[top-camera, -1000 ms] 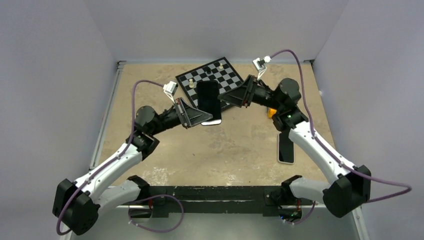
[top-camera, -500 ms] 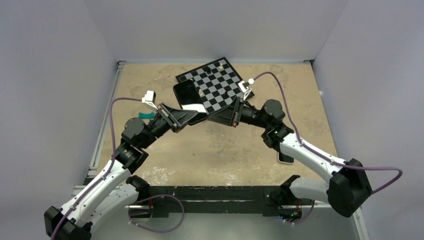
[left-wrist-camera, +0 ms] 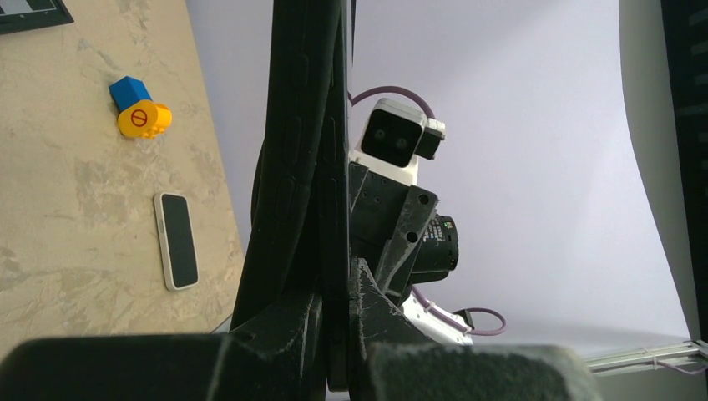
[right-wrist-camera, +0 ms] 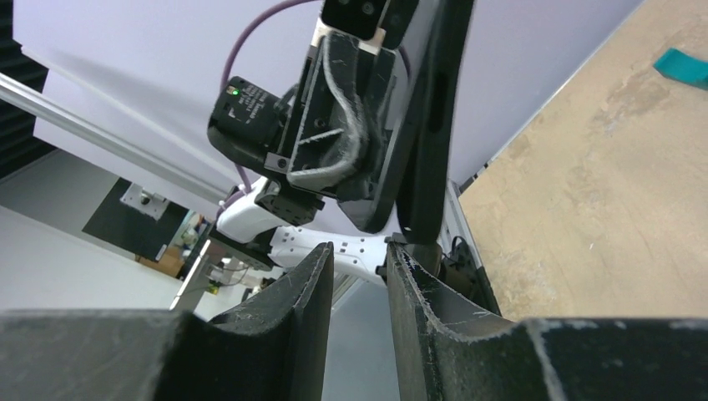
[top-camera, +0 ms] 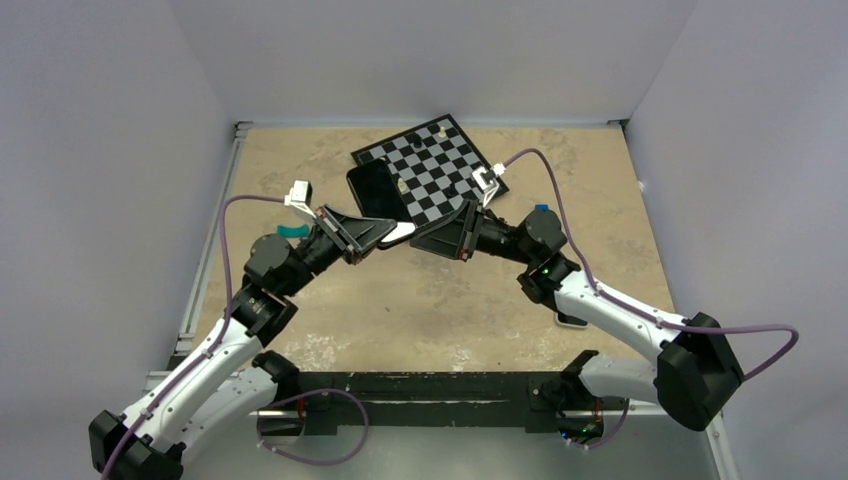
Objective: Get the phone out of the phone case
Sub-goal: Remove the phone case from the phone.
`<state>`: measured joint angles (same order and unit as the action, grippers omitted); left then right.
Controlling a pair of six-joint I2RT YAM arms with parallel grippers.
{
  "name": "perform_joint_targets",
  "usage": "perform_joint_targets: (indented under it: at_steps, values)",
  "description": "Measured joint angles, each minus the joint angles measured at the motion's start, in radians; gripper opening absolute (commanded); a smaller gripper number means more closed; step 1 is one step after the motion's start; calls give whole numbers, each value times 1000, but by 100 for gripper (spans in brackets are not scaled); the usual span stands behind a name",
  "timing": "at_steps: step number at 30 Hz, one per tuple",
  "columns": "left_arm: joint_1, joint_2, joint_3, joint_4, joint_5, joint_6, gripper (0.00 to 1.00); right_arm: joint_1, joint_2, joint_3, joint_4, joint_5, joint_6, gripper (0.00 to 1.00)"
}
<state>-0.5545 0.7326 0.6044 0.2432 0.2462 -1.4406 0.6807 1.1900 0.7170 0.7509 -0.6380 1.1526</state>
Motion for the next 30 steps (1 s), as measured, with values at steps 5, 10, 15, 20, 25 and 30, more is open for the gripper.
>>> perform_joint_targets:
  at_steps: [5,10,15,20,25,30]
  values:
    - [0,1,8,0,3,0,0,5,0,-36,2,20,0,34]
    - [0,14,13,3,10,-8,0,6,2,-43,13,24,0,35]
    - [0,39,13,21,18,-18,0,6,45,-30,39,23,8,36]
    - [3,40,13,42,24,-40,0,7,124,8,55,45,36,32]
    - [5,40,13,45,21,-51,0,11,174,26,148,65,90,0]
    - [6,34,9,74,18,-65,0,12,180,27,158,103,98,0]
